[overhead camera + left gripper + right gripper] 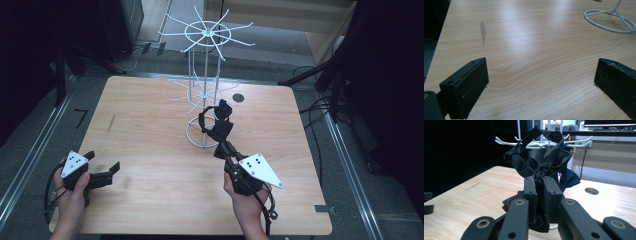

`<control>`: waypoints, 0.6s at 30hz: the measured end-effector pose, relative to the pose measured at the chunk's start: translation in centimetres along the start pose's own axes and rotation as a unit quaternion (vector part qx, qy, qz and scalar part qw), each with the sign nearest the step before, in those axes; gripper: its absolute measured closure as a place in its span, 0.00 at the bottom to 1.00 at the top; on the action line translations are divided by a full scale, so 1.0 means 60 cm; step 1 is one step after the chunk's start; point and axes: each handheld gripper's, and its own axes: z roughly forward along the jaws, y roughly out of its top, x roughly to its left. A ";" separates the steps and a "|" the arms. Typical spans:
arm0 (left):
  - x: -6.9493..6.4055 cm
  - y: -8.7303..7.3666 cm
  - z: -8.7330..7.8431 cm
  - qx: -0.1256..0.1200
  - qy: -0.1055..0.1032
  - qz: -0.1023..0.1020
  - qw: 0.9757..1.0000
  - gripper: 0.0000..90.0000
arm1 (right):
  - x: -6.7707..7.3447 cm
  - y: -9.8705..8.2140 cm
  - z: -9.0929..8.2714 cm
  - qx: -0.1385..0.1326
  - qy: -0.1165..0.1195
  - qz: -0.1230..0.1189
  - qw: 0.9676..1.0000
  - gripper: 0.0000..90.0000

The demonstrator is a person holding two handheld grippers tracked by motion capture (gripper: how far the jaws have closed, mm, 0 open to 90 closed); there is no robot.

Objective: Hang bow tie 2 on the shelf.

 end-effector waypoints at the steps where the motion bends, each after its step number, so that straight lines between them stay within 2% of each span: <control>1: 0.000 0.000 0.000 0.000 0.000 0.000 1.000 0.00 | 0.000 0.000 0.000 0.000 0.000 0.000 1.000 0.93; 14: 0.000 -0.001 -0.002 -0.001 -0.001 -0.001 1.000 0.00 | -0.019 -0.013 0.026 0.020 0.002 0.016 1.000 0.93; 18: 0.000 -0.001 -0.002 -0.001 -0.002 -0.001 1.000 0.00 | -0.023 -0.023 0.039 0.037 0.005 0.020 0.999 0.92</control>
